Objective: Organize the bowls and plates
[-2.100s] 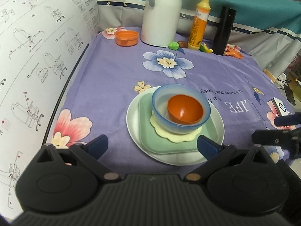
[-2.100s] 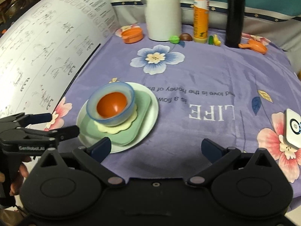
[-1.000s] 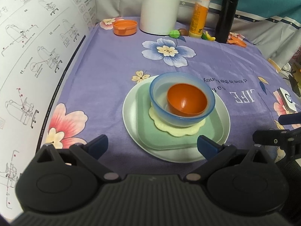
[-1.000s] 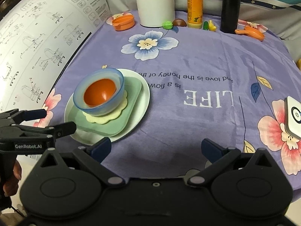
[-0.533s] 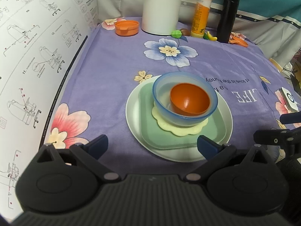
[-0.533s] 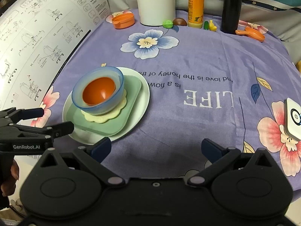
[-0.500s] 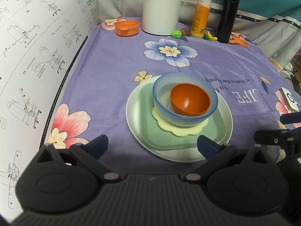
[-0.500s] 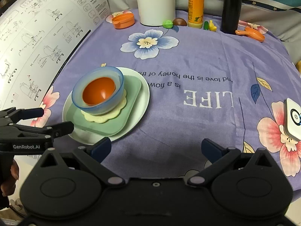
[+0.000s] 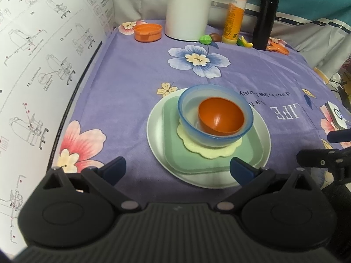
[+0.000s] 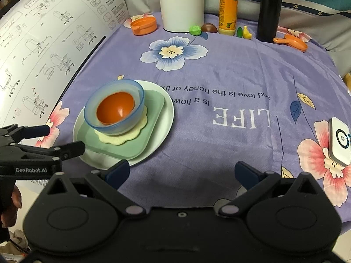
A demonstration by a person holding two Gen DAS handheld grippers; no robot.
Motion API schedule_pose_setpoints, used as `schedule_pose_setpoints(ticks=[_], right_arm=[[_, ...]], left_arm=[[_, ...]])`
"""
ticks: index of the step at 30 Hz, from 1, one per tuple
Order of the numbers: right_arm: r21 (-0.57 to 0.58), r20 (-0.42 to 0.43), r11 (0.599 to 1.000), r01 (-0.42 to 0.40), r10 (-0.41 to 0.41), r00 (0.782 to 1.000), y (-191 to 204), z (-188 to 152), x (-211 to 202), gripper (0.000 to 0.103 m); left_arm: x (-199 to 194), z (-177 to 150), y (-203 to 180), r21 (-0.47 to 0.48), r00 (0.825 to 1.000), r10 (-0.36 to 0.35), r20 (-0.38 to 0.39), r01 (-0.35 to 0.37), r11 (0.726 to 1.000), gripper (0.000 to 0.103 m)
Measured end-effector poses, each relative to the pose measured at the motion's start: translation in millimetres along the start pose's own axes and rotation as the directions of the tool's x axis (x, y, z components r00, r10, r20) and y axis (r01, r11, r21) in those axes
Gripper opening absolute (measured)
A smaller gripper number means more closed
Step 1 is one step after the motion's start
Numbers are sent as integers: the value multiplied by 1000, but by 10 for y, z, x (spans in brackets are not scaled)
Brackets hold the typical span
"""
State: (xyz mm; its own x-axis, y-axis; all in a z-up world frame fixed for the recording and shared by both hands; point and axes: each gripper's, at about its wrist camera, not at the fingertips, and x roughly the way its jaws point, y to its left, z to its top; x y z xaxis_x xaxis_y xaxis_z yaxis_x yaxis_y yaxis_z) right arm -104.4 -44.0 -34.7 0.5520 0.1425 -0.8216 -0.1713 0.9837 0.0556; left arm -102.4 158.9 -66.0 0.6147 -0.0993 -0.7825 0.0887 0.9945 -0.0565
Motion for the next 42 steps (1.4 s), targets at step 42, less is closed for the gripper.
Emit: schedule_pose_setpoints(ticks=[42], right_arm=[[0,8,1000,6,-6,1000,6,16,-52,103]], left_arm=[[-75,17,-26,64,1000,30,8,-31,997,103]])
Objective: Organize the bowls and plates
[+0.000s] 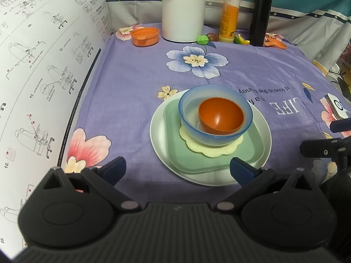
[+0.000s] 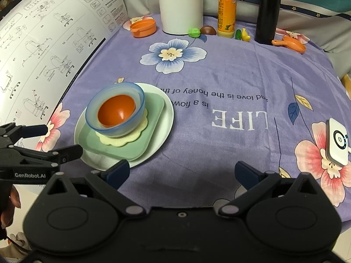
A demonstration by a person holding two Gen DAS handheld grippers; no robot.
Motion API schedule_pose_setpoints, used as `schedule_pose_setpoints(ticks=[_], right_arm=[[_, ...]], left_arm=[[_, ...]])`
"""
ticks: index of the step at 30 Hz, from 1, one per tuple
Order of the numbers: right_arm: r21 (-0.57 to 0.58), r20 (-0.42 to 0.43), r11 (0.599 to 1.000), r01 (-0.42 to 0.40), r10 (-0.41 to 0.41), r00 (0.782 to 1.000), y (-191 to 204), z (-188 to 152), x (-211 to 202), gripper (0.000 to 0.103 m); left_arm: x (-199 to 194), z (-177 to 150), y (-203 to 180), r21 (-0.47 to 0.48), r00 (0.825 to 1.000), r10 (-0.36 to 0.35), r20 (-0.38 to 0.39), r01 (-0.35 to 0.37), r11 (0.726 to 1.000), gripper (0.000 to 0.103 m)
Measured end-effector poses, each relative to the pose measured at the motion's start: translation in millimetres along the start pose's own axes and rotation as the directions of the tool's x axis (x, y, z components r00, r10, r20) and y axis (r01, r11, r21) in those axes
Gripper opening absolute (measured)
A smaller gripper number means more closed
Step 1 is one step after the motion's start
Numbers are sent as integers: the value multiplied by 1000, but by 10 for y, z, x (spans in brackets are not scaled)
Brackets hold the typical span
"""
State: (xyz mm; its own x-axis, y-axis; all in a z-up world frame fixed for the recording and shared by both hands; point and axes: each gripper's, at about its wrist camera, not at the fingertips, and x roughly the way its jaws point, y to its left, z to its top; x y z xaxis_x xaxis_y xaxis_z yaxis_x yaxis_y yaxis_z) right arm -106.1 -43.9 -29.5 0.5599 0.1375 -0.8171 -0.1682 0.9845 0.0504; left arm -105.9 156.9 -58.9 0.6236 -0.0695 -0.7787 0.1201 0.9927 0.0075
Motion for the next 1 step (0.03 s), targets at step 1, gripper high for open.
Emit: schedule_pose_setpoints(ticks=[1], right_arm=[[-1,1,1000,-1,1,1000,1,1,-2,103]], left_arm=[[-3,-1,-6,2,1000,-2,0,2,1000,103]])
